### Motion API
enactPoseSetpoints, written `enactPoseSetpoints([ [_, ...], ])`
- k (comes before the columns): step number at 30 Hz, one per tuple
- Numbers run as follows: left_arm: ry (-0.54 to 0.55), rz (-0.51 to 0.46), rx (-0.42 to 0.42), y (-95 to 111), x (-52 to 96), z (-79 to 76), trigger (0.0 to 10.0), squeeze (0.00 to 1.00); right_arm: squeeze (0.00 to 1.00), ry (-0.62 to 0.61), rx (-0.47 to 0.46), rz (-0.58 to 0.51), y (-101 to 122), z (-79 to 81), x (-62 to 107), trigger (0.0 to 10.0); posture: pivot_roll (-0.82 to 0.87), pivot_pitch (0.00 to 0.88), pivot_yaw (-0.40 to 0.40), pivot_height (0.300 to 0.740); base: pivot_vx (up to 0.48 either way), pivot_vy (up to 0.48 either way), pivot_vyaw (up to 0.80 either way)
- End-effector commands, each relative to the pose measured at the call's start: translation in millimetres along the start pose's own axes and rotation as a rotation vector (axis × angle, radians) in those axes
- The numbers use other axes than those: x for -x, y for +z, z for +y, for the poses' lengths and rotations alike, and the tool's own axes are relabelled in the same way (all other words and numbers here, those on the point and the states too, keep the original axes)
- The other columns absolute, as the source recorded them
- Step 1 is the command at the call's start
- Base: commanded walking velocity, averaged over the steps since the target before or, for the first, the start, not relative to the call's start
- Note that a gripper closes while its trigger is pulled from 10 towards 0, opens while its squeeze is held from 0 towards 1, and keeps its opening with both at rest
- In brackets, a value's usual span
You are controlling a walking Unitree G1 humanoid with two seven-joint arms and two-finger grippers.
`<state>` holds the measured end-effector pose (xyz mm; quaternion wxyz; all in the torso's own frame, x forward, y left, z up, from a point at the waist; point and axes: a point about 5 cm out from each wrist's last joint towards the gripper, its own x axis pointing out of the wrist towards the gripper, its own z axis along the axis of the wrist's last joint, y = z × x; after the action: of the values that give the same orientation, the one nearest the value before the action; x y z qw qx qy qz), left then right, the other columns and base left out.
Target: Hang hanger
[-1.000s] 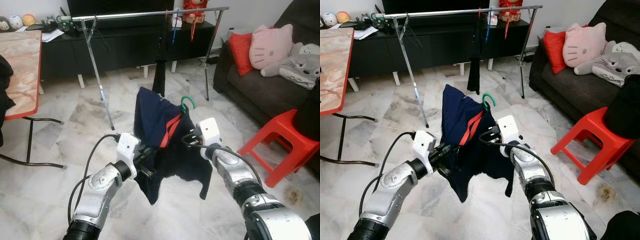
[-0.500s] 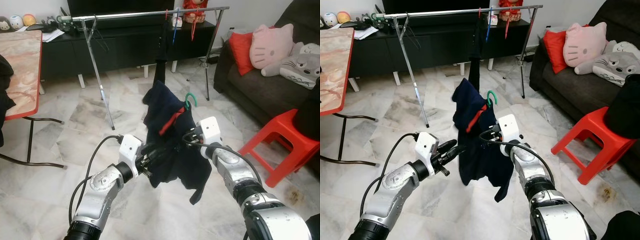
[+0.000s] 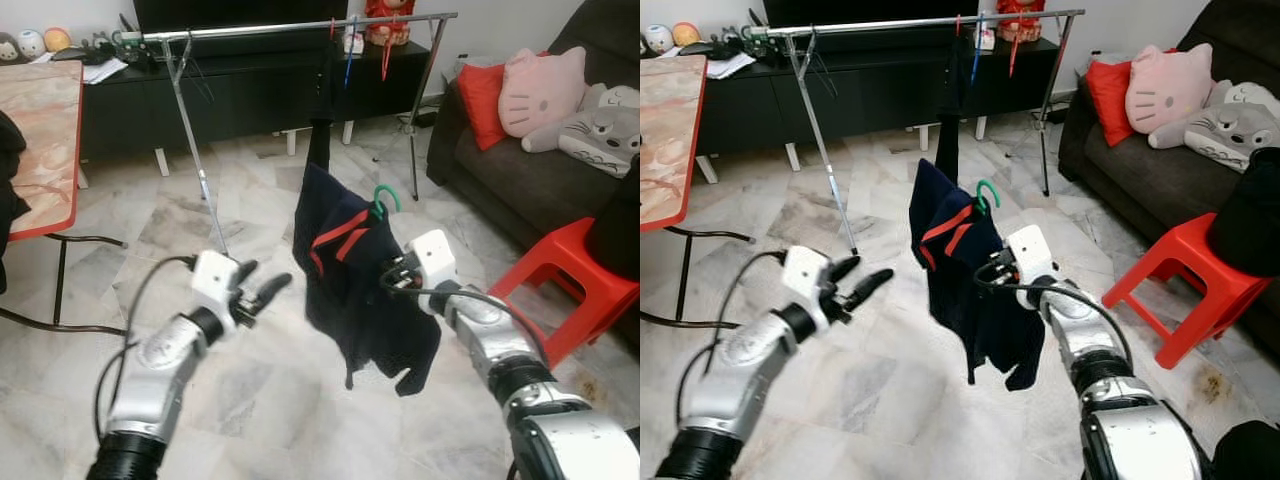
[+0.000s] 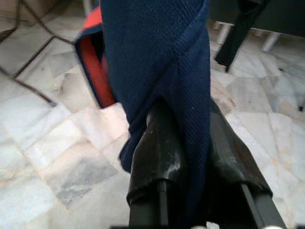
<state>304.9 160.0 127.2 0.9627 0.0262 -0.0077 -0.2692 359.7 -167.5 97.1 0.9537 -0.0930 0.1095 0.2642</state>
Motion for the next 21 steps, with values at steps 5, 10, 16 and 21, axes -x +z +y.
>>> enactPoseSetpoints([
  [5, -0.04, -0.043, -0.046, 19, -4.3, 1.2, 10.0, 1.0, 0.0, 0.107, 0.081, -0.066, 12, -4.3, 7.5, 10.0, -0.01, 0.0, -0.08, 0.74, 0.0, 0.0, 0.0],
  [10, -0.08, -0.044, -0.07, 22, -4.7, 0.8, 10.0, 1.0, 0.0, 0.208, 0.132, -0.065, 10, -5.8, 15.9, 10.0, -0.01, 0.0, -0.079, 0.74, 0.0, 0.0, 0.0],
  [16, -0.157, -0.06, -0.118, 36, -6.7, -1.1, 10.0, 1.0, 0.0, 0.313, 0.152, -0.051, 7, -11.5, 28.0, 10.0, -0.01, 0.0, -0.084, 0.74, 0.0, 0.0, 0.0],
  [21, -0.254, -0.031, -0.148, 39, -2.0, -3.8, 10.0, 1.0, 0.0, 0.387, 0.164, -0.024, 0, -11.9, 35.5, 10.0, -0.01, 0.0, -0.088, 0.74, 0.0, 0.0, 0.0],
])
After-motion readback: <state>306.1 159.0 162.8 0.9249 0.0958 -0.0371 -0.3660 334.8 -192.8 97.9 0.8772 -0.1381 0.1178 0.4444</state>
